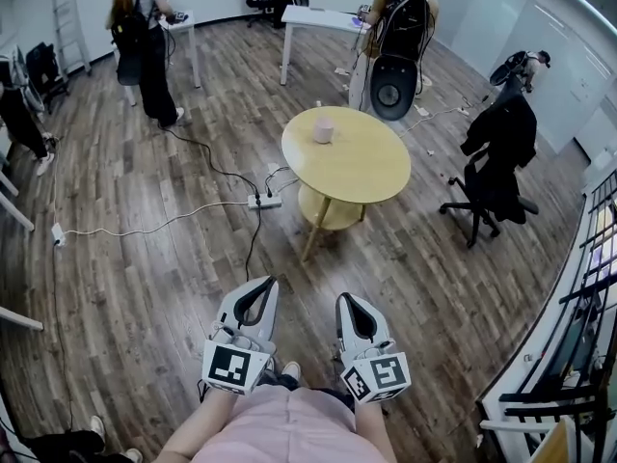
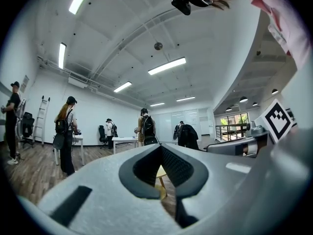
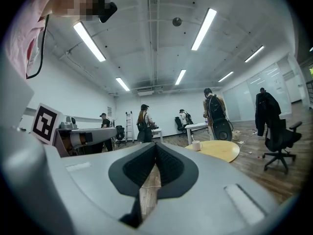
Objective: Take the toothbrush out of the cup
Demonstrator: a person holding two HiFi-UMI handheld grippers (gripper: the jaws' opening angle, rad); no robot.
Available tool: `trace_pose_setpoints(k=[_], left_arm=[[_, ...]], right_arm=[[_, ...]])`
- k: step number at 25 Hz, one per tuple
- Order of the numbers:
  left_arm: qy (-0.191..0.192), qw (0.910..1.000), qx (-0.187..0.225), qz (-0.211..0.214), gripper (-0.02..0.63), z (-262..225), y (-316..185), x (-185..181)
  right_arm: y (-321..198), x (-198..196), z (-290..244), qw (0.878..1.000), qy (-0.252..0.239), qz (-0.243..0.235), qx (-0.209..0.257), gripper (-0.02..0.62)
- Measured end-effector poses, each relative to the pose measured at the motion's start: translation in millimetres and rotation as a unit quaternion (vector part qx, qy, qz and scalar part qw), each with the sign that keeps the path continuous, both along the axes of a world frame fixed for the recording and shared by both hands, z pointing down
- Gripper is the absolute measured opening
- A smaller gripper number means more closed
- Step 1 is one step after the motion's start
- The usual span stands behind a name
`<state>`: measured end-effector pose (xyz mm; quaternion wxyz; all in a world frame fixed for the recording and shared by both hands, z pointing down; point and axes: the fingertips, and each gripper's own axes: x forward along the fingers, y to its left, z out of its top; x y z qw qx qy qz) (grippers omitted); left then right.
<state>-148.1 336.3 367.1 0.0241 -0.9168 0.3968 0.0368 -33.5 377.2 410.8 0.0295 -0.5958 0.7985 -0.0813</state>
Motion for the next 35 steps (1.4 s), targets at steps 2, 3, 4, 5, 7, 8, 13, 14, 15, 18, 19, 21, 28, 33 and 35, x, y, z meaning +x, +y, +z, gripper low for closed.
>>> trace_pose_setpoints(k=[2,3,4,5,7,8,13,14,15,18,19,21,28,33,35], left_arm=[[-0.007,0.9999,-0.007,-0.006,-0.002,6,-3,-1],[-0.009,0.9999,-0.011,-0.01,-0.002,8,-5,-2],[-0.006,0.9998,-0.011,-0.014,-0.002,9,-9,-2],[-0.002,0.9998,-0.009,-0.018,-0.002,9,-12,-3],[0.0,0.9997,-0.008,-0.024,-0.002,9,-17,-2],[0.0,0.9996,-0.009,-0.025,-0.002,10,-19,-1],[0.004,0.9996,-0.015,-0.023,-0.002,12,-45,1],[0.005,0.9996,-0.015,-0.022,-0.002,13,-54,1],[0.004,0.9997,-0.015,-0.02,-0.002,14,-63,0],[0.003,0.9997,-0.019,-0.016,-0.002,17,-95,2],[0.003,0.9997,-0.019,-0.015,-0.002,16,-106,4],[0.0,0.9999,-0.012,-0.009,-0.002,11,-128,9],[-0.008,0.9999,-0.006,0.01,-0.002,5,-191,18],[-0.006,0.9998,-0.014,0.012,-0.002,8,-215,29],[-0.005,0.9998,-0.017,0.01,-0.002,10,-224,34]], right_arm=[[-2,2,2,1.0,0.0,-0.005,0.0,0.006],[-4,3,3,1.0,0.0,-0.008,0.0,0.008],[-6,4,4,1.0,0.0,-0.012,0.0,0.006],[-8,5,5,1.0,0.001,-0.015,-0.002,0.006],[-12,8,8,1.0,0.002,-0.018,-0.007,0.008],[-15,10,9,1.0,0.001,-0.018,-0.009,0.008],[-41,10,14,1.0,-0.006,-0.019,-0.013,0.008],[-49,9,15,1.0,-0.006,-0.018,-0.014,0.008],[-58,9,17,1.0,-0.007,-0.015,-0.014,0.008],[-89,12,17,1.0,-0.011,-0.007,-0.013,0.008],[-100,14,15,1.0,-0.012,-0.006,-0.011,0.008],[-120,19,12,1.0,-0.01,-0.001,-0.009,0.008],[-178,24,6,1.0,-0.011,0.024,-0.008,0.008],[-202,30,9,1.0,-0.013,0.024,-0.015,0.008],[-212,35,11,1.0,-0.013,0.021,-0.017,0.008]])
